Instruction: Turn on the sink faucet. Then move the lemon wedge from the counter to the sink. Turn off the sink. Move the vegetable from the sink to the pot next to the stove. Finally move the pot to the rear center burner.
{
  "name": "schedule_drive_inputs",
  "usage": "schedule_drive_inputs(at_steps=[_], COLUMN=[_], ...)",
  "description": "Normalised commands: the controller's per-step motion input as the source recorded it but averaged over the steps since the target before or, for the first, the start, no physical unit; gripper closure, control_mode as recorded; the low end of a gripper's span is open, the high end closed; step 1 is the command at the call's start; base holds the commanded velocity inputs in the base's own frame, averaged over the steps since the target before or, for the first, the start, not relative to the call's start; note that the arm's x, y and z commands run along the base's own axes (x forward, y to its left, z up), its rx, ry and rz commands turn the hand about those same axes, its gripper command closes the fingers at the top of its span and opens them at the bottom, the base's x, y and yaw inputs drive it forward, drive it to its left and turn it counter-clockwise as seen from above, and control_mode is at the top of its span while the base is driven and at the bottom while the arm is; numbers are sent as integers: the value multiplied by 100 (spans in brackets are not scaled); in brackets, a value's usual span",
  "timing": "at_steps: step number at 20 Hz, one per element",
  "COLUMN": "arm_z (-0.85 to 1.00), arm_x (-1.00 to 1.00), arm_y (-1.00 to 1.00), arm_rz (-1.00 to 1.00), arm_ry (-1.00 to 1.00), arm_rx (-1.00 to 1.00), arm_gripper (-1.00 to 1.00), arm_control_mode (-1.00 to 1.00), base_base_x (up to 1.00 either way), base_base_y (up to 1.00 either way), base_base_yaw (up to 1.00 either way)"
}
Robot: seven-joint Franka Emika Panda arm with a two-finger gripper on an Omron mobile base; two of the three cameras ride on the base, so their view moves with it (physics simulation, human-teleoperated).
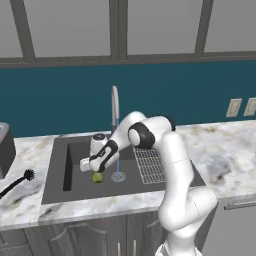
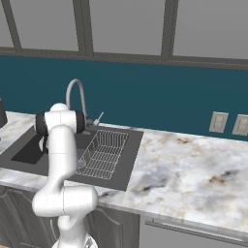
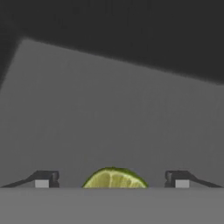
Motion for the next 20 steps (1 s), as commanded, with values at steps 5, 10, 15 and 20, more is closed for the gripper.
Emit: schedule_drive_inputs(at_steps=[5, 10, 15, 20], arm_z=[38, 43, 52, 76], arm_x=[-21, -44, -63, -44], arm_y=[0, 2, 1, 0], arm_rz=[-8, -7, -4, -4], arm_ry=[-1, -8, -12, -13], arm_rx=[0, 0, 1, 2], arm_gripper=[-100, -100, -100, -100], arm_control_mode=[-100, -100, -100, -100], base_base_x=[0, 0, 0, 0], base_base_y=[0, 0, 0, 0], base_base_yaw=[0, 0, 0, 0])
